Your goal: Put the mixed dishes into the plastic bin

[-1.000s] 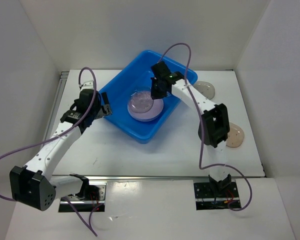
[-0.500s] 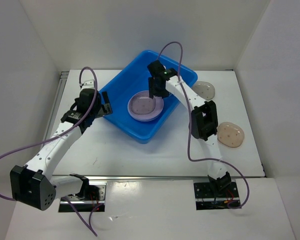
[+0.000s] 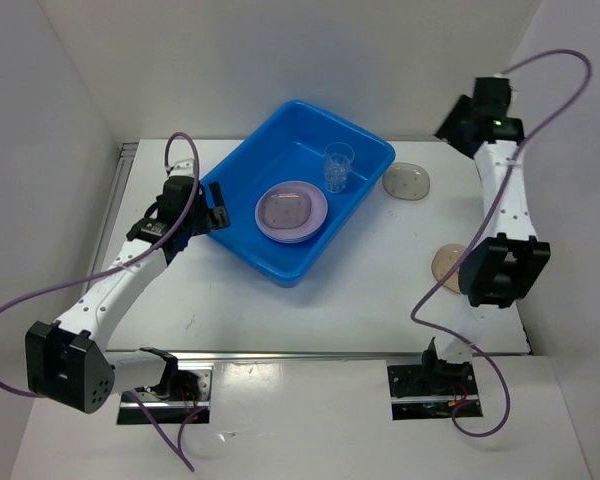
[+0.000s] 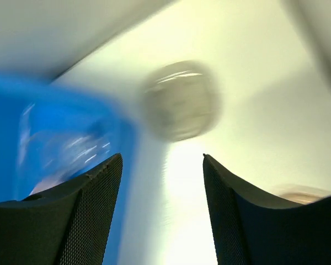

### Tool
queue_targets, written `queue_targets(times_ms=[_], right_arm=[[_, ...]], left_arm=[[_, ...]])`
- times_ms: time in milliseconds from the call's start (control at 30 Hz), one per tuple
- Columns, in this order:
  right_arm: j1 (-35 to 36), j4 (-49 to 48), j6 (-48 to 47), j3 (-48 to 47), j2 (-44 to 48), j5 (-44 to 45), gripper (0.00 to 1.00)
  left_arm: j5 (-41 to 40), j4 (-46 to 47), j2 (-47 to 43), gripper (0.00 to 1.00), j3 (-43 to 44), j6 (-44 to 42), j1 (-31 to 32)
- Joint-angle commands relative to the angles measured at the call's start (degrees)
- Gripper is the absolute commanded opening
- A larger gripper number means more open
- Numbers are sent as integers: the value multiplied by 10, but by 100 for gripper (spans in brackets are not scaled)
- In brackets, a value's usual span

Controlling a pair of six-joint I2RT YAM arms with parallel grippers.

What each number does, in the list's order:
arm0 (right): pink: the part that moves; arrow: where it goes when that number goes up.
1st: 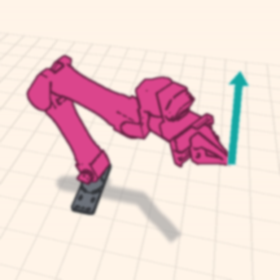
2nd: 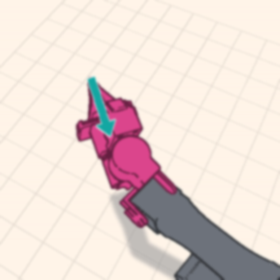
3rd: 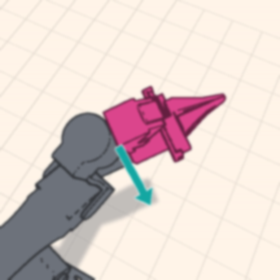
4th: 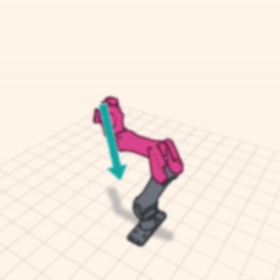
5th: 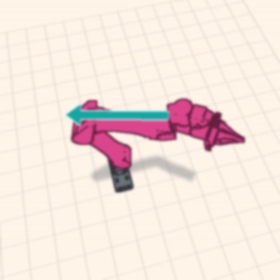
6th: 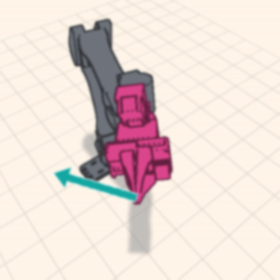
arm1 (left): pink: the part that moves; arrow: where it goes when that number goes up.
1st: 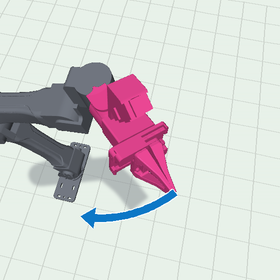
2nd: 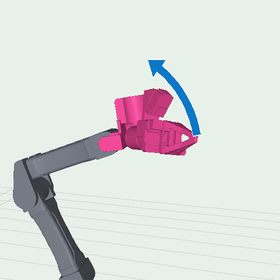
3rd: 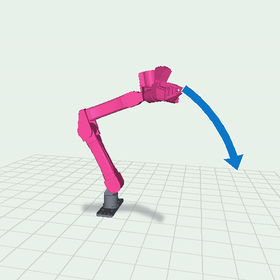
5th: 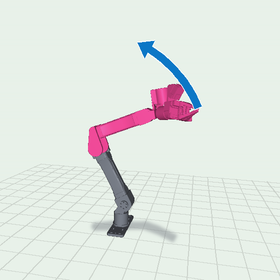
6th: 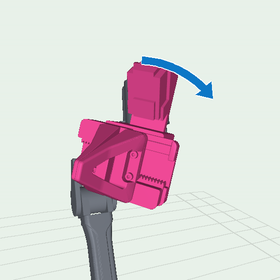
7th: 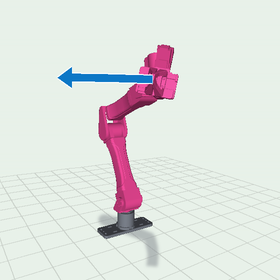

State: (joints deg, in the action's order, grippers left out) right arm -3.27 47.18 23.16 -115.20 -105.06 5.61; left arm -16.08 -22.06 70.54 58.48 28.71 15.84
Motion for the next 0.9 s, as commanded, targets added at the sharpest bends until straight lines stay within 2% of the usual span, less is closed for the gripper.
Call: queue_targets(times_ms=[0,167,400,867], right_arm=[[-59,3,14,78,-28,-5,66],[-101,-3,19,98,-79,6,61],[-101,-3,36,39,-185,-37,56],[-101,-57,90,8,-271,-132,51]], left_arm=[[16,27,6,100,-1,1,-4],[16,27,12,100,-1,1,-4],[5,27,17,100,-1,-4,-4],[-12,33,28,100,-6,-15,-4]])
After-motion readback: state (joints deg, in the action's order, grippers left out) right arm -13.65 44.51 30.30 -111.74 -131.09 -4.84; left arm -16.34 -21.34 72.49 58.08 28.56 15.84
